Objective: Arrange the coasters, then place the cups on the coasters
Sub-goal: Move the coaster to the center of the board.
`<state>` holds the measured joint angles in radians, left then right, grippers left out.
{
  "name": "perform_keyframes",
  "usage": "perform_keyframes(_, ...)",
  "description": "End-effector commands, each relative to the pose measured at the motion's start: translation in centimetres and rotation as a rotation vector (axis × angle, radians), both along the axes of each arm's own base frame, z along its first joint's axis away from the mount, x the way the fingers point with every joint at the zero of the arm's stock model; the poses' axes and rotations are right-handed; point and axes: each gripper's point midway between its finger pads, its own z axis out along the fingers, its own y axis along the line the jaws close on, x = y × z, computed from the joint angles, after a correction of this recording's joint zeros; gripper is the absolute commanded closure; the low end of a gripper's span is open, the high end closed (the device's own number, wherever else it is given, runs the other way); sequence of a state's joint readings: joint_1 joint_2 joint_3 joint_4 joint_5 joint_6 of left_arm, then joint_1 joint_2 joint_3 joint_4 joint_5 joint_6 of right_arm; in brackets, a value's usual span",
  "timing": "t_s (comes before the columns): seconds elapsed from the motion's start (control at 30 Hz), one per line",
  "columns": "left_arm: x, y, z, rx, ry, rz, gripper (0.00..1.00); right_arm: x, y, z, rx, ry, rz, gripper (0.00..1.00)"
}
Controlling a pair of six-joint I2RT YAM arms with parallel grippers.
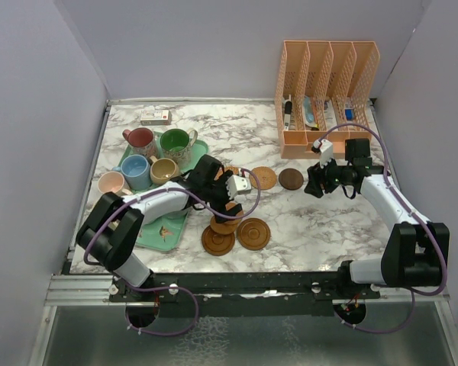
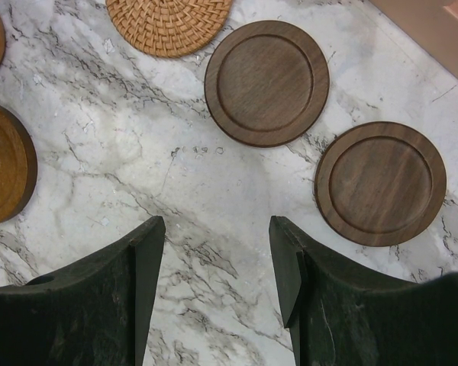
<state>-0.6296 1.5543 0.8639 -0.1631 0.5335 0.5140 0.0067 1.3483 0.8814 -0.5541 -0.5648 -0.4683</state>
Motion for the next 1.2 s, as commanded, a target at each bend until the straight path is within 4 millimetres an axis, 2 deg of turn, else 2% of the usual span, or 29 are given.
perform_keyframes(0.0, 0.9, -0.3, -0.4, 0.004, 0.023, 0.032, 0.06, -0.4, 0.3, -0.4, 0.003, 0.014, 0.017, 0.41)
perform_keyframes(0.3, -0.4, 1.0, 0.2, 0.010, 0.042, 0.019, 0.03, -0.4, 0.3, -0.5, 0.004, 0.018, 0.018, 0.41)
perform_keyframes(0.5, 0.0, 2.9, 0.1, -0.001, 0.115, 0.073, 0.03, -0.5, 0.3, -0.3, 0.007, 0.013, 0.021, 0.41)
perform_keyframes(0.83, -1.7, 3.6, -1.4, 0.055, 0.200, 0.003, 0.01, -0.6, 0.3, -0.2, 0.004, 0.006, 0.025, 0.41)
perform_keyframes(0.97, -1.5, 4.0, -2.0, 0.088, 0.205, 0.004, 0.01, -0.6, 0.4, -0.1, 0.005, 0.005, 0.027, 0.41)
perform_keyframes(1.17, -0.9, 3.1, -2.2, 0.082, 0.231, 0.003, 0.02, -0.6, 0.4, -0.1, 0.004, 0.004, 0.028, 0.41)
